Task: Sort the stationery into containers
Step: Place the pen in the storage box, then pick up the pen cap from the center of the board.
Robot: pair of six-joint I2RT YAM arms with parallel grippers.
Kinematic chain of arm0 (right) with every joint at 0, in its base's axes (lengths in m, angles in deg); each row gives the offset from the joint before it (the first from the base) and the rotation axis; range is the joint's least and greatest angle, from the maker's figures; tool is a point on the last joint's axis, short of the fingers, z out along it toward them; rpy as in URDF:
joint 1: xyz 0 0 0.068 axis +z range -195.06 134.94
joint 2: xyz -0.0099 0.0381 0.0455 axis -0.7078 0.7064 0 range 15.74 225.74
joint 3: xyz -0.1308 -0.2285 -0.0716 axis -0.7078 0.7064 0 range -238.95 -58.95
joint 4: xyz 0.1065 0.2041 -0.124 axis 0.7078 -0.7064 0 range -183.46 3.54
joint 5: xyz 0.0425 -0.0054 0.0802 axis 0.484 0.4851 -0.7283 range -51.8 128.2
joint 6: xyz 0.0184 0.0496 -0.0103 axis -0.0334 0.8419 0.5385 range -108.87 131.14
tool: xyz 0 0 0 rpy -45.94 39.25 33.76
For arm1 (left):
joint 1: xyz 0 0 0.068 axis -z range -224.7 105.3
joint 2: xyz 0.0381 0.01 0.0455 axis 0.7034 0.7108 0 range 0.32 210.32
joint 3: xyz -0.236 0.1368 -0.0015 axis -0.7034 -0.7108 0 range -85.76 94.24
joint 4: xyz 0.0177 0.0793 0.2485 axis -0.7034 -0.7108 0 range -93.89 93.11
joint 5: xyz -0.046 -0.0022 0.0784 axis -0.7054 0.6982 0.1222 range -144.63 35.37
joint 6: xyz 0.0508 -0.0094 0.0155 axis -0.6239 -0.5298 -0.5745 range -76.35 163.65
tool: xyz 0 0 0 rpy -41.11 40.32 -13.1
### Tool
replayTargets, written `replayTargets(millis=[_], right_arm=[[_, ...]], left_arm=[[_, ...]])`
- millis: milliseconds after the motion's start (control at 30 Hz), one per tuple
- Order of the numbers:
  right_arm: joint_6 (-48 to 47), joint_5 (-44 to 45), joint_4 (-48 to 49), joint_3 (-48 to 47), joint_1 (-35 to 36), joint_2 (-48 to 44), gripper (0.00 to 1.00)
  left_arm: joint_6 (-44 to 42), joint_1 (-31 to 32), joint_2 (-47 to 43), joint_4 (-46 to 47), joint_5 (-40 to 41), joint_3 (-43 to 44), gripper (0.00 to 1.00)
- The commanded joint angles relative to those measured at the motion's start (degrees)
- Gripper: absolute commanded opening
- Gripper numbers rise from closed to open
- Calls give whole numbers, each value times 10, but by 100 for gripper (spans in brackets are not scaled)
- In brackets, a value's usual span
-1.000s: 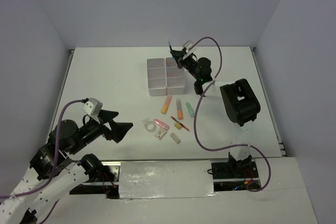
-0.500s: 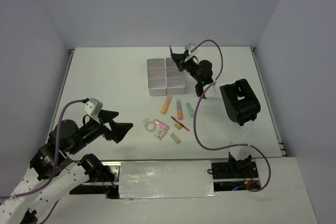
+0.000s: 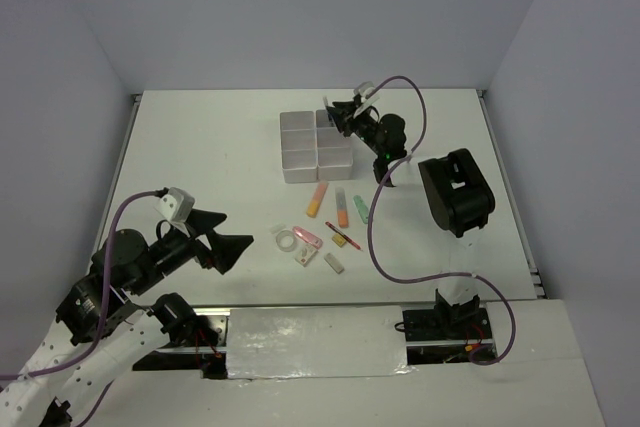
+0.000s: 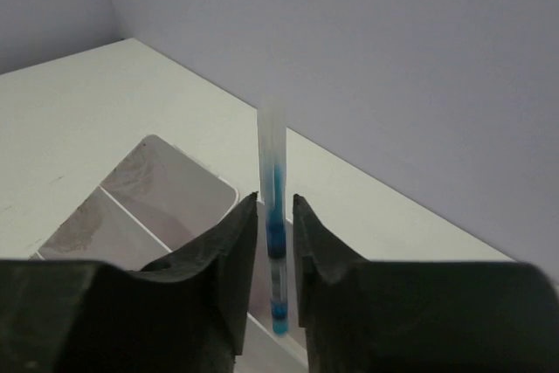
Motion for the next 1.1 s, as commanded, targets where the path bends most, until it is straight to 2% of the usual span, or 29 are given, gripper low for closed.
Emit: replayTargets(millis=[0, 167, 333, 467, 633, 733, 800, 867, 933, 967, 1067], right_arm=[[0, -8, 7, -26, -3, 7, 33], [-2, -14, -20, -46, -3, 12, 36], [-2, -21, -6, -35, -3, 4, 40], [7, -24, 17, -10, -5, -31, 42], [16, -43, -14, -13, -5, -86, 43], [43, -51, -32, -4, -5, -127, 52], [53, -32, -70, 3, -4, -170, 57], [83, -13, -135, 15, -2, -228, 74], [102, 32, -204, 25, 2, -274, 99], [106, 59, -292, 26, 12, -321, 100], [134, 176, -471, 36, 34, -407, 100]], left_arm=[[-15, -4, -7, 28, -12, 1, 99], [-17, -4, -7, 27, -11, 2, 100], [-18, -5, -7, 28, -15, 2, 99], [-18, -5, -4, 28, -15, 1, 99], [-17, -7, -3, 27, -7, 2, 99], [-11, -8, 3, 24, 5, 2, 99], [-4, -10, 17, 22, 6, 4, 99], [7, -12, 38, 19, 48, 7, 99], [30, -12, 65, 12, 69, 14, 99], [41, -12, 91, 18, 79, 18, 99], [84, -12, 151, 36, 82, 25, 99]])
